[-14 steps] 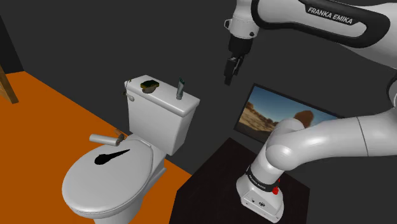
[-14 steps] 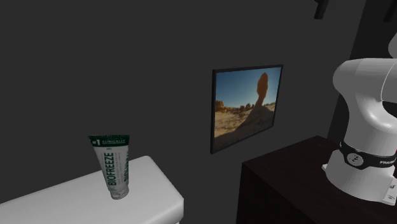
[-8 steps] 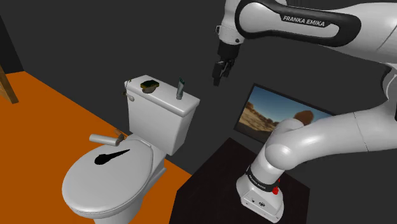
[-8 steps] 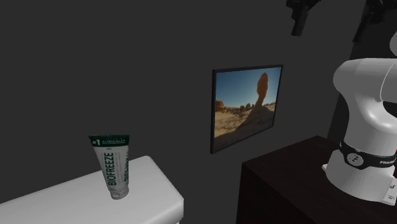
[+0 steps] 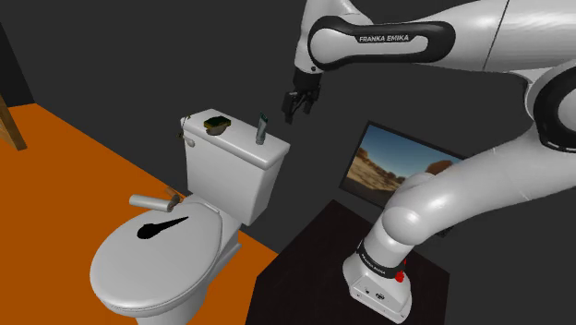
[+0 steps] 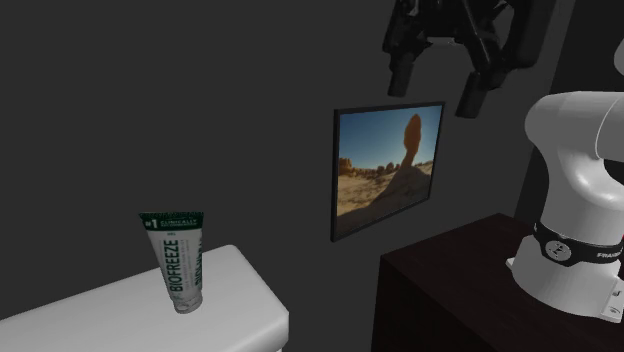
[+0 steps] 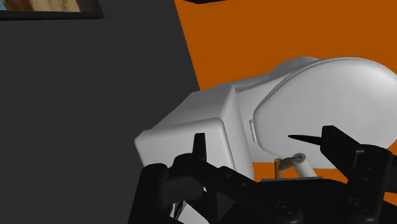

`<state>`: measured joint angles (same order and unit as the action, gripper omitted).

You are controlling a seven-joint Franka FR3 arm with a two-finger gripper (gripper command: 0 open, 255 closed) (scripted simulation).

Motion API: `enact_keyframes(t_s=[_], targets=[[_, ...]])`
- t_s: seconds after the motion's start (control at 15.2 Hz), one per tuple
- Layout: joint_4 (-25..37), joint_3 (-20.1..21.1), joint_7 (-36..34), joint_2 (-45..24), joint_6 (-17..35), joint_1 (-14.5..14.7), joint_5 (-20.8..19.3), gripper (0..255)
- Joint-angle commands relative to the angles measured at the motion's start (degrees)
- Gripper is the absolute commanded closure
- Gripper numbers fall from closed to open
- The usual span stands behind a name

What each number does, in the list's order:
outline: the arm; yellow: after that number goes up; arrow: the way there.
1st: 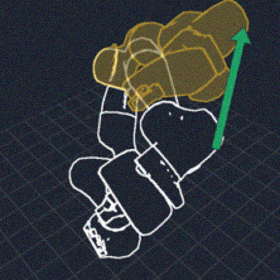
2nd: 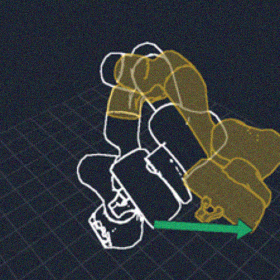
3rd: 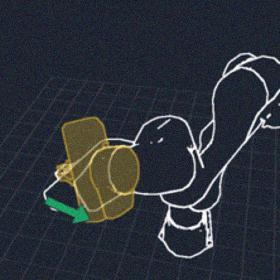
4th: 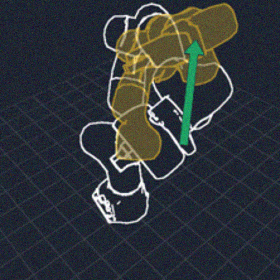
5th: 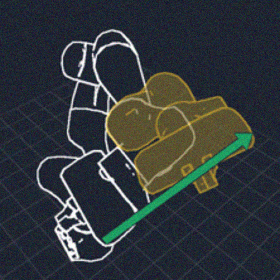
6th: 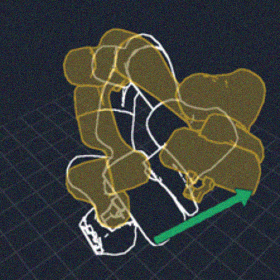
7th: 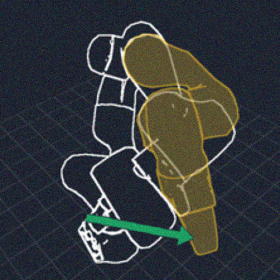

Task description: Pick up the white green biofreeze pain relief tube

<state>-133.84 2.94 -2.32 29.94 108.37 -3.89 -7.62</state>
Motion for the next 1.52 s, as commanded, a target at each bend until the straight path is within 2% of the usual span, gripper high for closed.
enact_keyframes(t_s=[0.0, 0.73, 1.45], targets=[[0.44, -0.33, -1.66, -3.81, 4.50, -0.92, -0.34, 0], [10.78, -2.24, -9.89, -24.47, 20.34, -4.91, -1.82, 0], [28.99, -5.13, -15.97, -45.38, 28.67, -7.80, -0.78, 0]])
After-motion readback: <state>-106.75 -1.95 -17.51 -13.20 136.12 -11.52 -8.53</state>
